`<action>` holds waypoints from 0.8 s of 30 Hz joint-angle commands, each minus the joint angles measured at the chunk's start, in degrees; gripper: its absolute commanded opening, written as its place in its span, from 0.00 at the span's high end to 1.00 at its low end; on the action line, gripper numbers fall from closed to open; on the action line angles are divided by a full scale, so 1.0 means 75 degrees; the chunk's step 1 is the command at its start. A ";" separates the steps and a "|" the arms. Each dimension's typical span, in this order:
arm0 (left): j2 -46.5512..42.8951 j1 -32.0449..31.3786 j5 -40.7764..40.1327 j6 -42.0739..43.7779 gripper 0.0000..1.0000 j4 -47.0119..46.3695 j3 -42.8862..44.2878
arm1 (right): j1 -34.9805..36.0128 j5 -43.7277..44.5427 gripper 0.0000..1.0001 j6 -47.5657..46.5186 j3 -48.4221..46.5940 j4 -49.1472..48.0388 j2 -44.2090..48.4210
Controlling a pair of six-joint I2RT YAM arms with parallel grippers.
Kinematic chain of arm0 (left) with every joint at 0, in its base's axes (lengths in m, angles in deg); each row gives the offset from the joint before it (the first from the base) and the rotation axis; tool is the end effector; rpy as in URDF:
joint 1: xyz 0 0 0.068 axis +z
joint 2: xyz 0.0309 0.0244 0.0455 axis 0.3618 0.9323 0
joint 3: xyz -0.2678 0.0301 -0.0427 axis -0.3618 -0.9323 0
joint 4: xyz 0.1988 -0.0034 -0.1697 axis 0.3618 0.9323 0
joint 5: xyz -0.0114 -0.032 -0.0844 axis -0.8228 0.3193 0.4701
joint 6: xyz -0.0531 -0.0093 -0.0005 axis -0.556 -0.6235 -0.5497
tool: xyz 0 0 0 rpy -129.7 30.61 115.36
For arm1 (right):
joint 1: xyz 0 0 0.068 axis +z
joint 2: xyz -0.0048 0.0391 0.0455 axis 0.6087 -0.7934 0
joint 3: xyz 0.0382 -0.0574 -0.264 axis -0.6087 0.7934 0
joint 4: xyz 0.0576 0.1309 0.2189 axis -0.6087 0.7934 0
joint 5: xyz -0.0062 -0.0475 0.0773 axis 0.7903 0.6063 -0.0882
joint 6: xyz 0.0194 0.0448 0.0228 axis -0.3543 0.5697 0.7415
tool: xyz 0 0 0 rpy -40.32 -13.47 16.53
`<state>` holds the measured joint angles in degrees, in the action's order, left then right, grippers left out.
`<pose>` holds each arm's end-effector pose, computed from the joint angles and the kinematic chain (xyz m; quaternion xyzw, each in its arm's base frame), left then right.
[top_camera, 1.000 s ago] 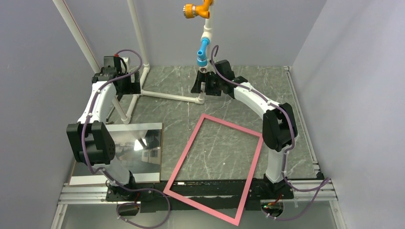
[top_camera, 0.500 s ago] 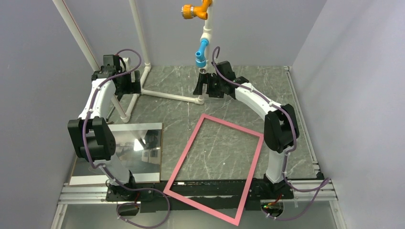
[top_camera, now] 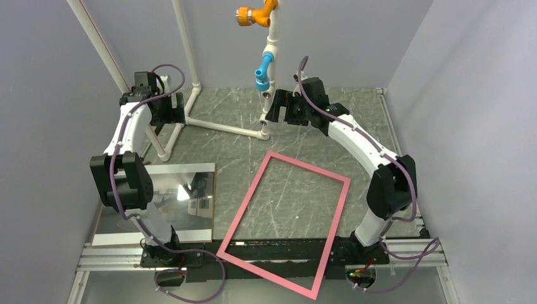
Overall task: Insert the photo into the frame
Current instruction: Move the distractor to the center of the board.
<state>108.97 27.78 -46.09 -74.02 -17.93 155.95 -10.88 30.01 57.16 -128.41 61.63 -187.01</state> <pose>0.3793 0.0402 0.3068 -0.0578 0.9460 -0.0325 0.3173 0.3524 0.1848 0.3192 -0.0269 0.8843 0.2955 0.3606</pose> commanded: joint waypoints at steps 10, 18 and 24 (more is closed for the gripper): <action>0.0516 0.0334 0.0006 0.0107 0.01 0.0174 0.0644 | 0.0035 -0.0009 0.00 -0.0227 0.0394 -0.0058 0.0770; 0.0374 0.0423 0.0992 0.0033 0.00 0.0020 0.0578 | 0.0035 -0.0105 0.00 -0.0227 0.0766 -0.0035 0.1130; 0.0014 0.0412 0.1859 0.0012 0.01 -0.0313 0.0141 | 0.0038 -0.0215 0.00 -0.0187 0.1060 -0.0132 0.1291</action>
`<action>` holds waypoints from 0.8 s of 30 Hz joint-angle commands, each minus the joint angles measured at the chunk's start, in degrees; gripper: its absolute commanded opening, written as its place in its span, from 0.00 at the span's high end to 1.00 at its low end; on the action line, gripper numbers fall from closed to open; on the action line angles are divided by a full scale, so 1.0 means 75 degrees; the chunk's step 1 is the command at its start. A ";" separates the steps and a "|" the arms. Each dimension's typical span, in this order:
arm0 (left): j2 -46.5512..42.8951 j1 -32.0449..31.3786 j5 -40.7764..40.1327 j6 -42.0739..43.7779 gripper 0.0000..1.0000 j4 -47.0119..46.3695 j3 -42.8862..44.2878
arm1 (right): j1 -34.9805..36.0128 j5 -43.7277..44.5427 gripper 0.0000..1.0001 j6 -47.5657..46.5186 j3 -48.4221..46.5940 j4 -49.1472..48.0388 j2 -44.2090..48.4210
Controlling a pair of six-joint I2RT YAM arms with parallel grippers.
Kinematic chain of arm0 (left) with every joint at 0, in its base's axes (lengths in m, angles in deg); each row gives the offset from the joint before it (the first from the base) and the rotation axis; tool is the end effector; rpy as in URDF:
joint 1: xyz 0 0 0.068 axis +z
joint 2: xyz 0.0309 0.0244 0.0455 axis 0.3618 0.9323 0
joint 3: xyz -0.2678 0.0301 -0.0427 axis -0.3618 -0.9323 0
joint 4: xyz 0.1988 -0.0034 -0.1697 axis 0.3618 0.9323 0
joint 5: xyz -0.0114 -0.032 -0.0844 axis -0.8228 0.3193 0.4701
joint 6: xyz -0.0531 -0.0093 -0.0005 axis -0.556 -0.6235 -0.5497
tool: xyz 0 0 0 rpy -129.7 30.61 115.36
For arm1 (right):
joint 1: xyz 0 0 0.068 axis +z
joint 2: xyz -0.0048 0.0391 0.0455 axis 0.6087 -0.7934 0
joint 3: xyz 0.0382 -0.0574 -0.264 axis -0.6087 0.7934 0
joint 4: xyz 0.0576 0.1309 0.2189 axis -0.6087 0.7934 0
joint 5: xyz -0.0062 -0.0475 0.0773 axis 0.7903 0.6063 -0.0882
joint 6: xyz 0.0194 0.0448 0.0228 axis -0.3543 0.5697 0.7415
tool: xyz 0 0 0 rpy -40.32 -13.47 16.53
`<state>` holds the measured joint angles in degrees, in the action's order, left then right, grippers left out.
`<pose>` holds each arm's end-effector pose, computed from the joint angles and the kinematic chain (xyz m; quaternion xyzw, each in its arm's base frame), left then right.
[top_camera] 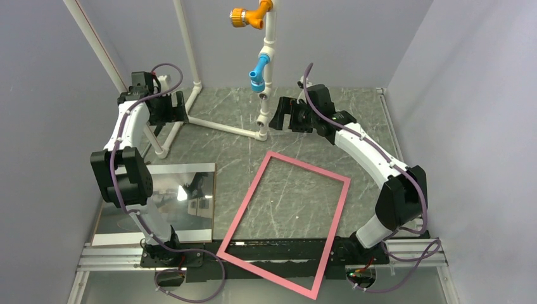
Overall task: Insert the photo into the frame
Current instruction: Move the distractor to the center of the board.
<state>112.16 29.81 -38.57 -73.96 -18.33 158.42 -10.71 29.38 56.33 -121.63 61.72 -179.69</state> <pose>0.3918 0.0511 0.3010 -0.0533 0.9427 -0.0890 0.3171 0.3219 0.1712 0.3248 -0.0376 0.8817 0.2990 0.3630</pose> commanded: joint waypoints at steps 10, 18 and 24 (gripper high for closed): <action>-0.0529 -0.0350 0.1526 -0.0017 0.01 -0.0279 -0.0449 | -0.0002 -0.0312 0.00 -0.0036 0.0489 -0.0210 0.0422; -0.1167 -0.1562 0.1198 -0.0243 0.01 -0.0323 -0.1480 | -0.0123 -0.0520 0.00 0.0206 0.1489 -0.0296 0.0808; -0.1824 -0.2739 0.1318 -0.0805 0.03 -0.0840 -0.2766 | -0.0761 -0.1419 0.00 0.0824 0.2642 -0.0798 0.1391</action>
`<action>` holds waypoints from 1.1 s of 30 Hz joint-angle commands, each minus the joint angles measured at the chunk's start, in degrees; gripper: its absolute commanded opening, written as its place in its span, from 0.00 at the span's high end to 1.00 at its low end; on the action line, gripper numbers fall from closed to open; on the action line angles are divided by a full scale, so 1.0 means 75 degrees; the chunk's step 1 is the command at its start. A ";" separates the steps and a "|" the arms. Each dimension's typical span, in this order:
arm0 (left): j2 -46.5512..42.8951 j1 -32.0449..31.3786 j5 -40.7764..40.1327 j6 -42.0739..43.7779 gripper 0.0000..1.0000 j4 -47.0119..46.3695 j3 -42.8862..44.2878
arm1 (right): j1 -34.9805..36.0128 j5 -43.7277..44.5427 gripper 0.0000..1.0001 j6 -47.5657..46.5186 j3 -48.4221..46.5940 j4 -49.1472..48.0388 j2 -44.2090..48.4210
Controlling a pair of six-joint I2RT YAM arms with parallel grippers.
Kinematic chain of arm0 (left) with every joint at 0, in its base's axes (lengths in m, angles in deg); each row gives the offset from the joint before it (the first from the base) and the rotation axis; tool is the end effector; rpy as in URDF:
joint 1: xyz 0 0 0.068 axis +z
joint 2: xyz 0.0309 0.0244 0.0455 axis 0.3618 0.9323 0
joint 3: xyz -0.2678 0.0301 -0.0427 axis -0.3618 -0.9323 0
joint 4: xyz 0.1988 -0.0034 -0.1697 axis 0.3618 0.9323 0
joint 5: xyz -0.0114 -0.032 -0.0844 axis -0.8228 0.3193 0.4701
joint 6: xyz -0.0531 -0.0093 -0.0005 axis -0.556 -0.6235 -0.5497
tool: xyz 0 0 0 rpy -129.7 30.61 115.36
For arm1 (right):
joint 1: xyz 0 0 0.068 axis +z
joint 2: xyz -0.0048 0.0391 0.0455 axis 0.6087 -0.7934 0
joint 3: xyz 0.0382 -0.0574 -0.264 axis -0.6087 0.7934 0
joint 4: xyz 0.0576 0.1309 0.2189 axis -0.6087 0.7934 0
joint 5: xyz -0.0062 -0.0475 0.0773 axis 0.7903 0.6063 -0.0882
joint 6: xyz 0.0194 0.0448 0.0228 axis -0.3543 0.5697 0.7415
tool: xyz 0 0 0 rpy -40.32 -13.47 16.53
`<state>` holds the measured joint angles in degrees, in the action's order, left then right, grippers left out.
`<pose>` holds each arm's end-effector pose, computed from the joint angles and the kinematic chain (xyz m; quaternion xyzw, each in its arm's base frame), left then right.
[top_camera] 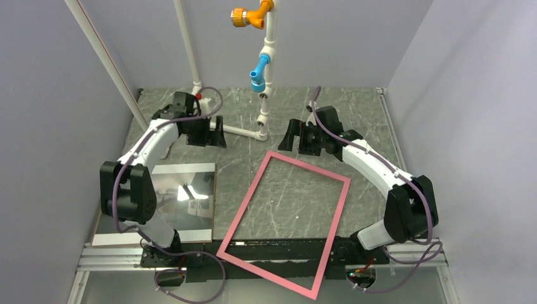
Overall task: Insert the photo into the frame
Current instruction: Move the distractor to the center of the board, then adjust the photo frame at the center of the board.
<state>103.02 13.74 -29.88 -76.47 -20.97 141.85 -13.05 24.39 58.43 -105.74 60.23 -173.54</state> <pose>0.3406 -0.0580 0.2707 0.0744 0.9433 -0.2076 0.2482 0.2903 0.1437 0.2693 -0.0121 0.9086 0.3055 0.2845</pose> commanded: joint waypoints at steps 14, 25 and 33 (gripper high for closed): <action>-0.1176 -0.3158 -0.0846 -0.1779 0.13 -0.1585 -0.2814 | -0.1885 -0.0763 0.00 0.0477 0.1923 0.0189 0.1595; -0.1275 -0.4170 -0.2127 -0.1846 0.14 -0.1552 -0.3201 | -0.1877 0.1195 0.00 0.0848 0.2288 0.2095 0.2451; -0.1030 -0.4354 -0.2012 -0.1827 0.19 -0.1955 -0.3425 | -0.1872 0.1960 0.00 0.1465 0.2328 0.3327 0.2341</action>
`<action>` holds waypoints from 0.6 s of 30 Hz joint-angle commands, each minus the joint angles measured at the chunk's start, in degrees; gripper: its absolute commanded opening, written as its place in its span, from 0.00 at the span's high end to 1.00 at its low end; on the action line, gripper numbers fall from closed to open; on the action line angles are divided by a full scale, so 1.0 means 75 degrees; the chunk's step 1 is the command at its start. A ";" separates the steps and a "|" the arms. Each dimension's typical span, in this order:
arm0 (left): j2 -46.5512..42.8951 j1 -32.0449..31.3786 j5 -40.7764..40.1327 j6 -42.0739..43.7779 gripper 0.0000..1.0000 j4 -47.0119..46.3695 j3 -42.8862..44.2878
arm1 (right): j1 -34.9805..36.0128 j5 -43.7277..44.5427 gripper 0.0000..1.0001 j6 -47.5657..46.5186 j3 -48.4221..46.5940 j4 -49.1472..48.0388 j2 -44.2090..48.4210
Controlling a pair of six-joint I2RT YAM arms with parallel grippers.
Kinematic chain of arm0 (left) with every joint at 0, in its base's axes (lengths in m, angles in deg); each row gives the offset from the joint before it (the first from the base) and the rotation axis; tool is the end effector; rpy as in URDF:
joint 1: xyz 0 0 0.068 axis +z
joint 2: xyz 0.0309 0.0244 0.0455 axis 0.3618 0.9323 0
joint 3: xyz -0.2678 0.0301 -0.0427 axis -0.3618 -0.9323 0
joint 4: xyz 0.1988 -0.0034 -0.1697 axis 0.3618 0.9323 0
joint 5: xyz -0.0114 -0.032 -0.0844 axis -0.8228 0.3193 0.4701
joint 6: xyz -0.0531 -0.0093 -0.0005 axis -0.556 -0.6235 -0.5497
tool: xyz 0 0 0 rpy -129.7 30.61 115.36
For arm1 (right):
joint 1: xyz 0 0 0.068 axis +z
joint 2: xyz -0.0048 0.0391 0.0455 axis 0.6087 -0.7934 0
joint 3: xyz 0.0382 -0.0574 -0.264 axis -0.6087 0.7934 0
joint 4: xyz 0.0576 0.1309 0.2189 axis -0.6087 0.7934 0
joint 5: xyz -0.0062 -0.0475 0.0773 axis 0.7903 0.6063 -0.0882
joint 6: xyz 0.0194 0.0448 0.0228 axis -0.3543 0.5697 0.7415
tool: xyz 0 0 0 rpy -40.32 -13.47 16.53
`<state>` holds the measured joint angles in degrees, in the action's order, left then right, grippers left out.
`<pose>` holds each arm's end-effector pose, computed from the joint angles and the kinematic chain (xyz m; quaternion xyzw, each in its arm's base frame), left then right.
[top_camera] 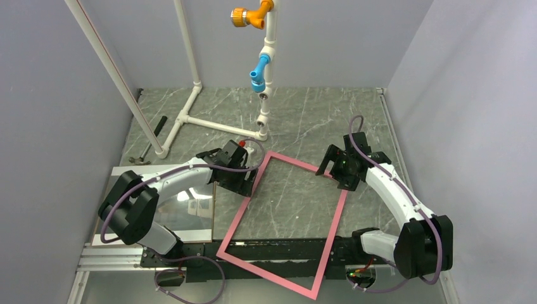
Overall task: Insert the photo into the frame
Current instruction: Adjust the photo frame at the center of the board.
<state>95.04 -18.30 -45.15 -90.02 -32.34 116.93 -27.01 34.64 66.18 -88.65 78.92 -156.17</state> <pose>0.2173 -0.1845 0.1907 0.1920 0.9535 -0.1563 0.1721 0.2155 0.0445 0.2287 0.2175 0.9426 0.1573 0.1984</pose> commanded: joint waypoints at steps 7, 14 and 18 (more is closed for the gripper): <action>0.0257 -0.0503 0.0044 -0.0141 0.20 -0.0613 0.0072 | -0.0039 0.0952 0.00 0.0578 0.0277 0.1224 0.0438; 0.1201 -0.0916 -0.0732 -0.0301 0.31 -0.0134 0.0596 | -0.0249 0.1073 0.00 0.0472 0.0567 0.1347 0.0309; 0.1484 -0.1036 -0.0820 -0.0432 0.43 0.0000 0.0761 | -0.0307 0.1004 0.00 0.0456 0.0842 0.1179 0.0303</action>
<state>104.29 -25.12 -49.39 -91.49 -33.50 120.82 -28.87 41.55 69.31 -83.86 86.96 -153.94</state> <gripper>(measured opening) 0.608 0.994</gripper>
